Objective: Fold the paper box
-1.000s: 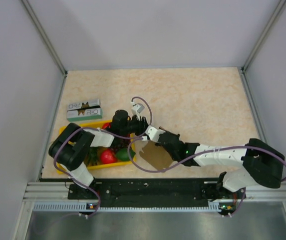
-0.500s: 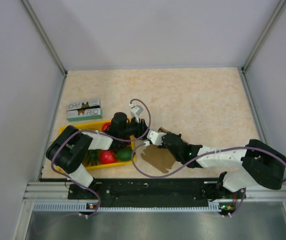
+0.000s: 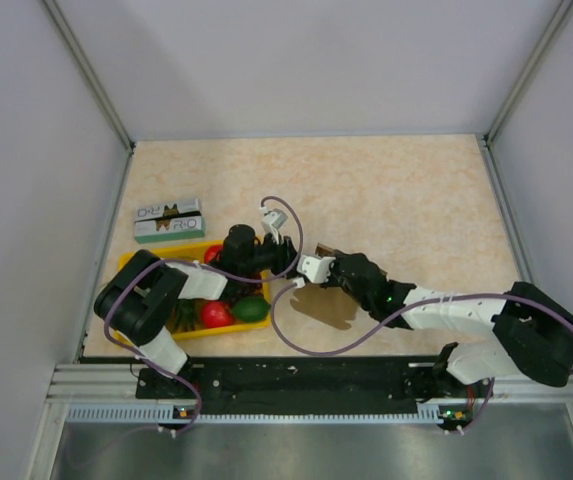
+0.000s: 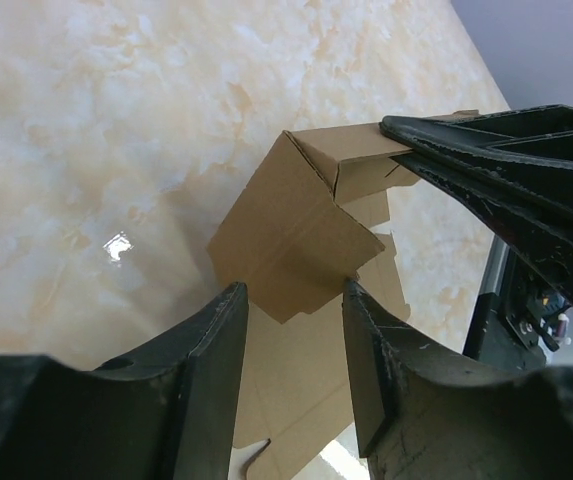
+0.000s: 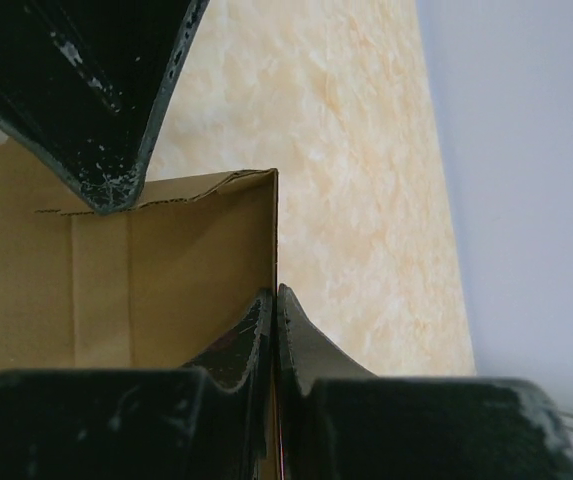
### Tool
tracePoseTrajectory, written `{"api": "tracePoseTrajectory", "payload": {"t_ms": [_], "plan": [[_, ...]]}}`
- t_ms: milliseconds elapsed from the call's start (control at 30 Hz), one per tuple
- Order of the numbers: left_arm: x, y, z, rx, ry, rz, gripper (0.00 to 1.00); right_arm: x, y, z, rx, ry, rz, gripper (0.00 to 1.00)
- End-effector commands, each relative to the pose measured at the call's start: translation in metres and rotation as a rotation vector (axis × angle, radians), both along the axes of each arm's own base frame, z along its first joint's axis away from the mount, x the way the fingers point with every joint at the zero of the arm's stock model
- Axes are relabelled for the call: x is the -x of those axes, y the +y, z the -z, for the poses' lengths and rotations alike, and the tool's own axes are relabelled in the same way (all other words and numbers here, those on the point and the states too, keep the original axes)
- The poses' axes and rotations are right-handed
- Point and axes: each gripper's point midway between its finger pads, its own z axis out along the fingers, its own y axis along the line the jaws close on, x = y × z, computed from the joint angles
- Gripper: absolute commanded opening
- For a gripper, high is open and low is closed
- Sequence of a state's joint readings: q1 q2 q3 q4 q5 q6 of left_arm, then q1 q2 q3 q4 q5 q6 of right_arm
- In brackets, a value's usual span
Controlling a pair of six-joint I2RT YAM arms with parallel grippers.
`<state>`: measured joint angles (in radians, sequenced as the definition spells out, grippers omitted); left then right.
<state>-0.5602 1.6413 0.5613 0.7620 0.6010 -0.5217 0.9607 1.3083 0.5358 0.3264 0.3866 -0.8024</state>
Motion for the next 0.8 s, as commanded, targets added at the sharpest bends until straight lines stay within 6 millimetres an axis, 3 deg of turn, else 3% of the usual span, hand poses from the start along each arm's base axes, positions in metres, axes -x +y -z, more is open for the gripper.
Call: {"api": "tracePoseTrajectory", "payload": {"t_ms": [0,167,367,533,767], "plan": [[-0.019,-0.006,-0.012,0.005,-0.094,-0.043,0.46,-0.011,0.013,-0.015,-0.053,-0.095,-0.031,0.00],[-0.028,0.004,-0.003,-0.063,-0.124,-0.099,0.43,-0.013,0.010,-0.015,-0.045,-0.148,-0.023,0.00],[-0.031,0.006,-0.001,-0.084,-0.156,-0.106,0.48,0.001,0.014,0.000,-0.003,-0.141,-0.052,0.00],[-0.025,0.001,-0.001,-0.063,-0.191,-0.046,0.47,0.009,0.012,0.019,0.068,-0.160,-0.049,0.00],[-0.010,0.007,0.008,-0.061,-0.182,-0.022,0.45,0.014,0.011,0.016,0.097,-0.210,-0.050,0.00]]}}
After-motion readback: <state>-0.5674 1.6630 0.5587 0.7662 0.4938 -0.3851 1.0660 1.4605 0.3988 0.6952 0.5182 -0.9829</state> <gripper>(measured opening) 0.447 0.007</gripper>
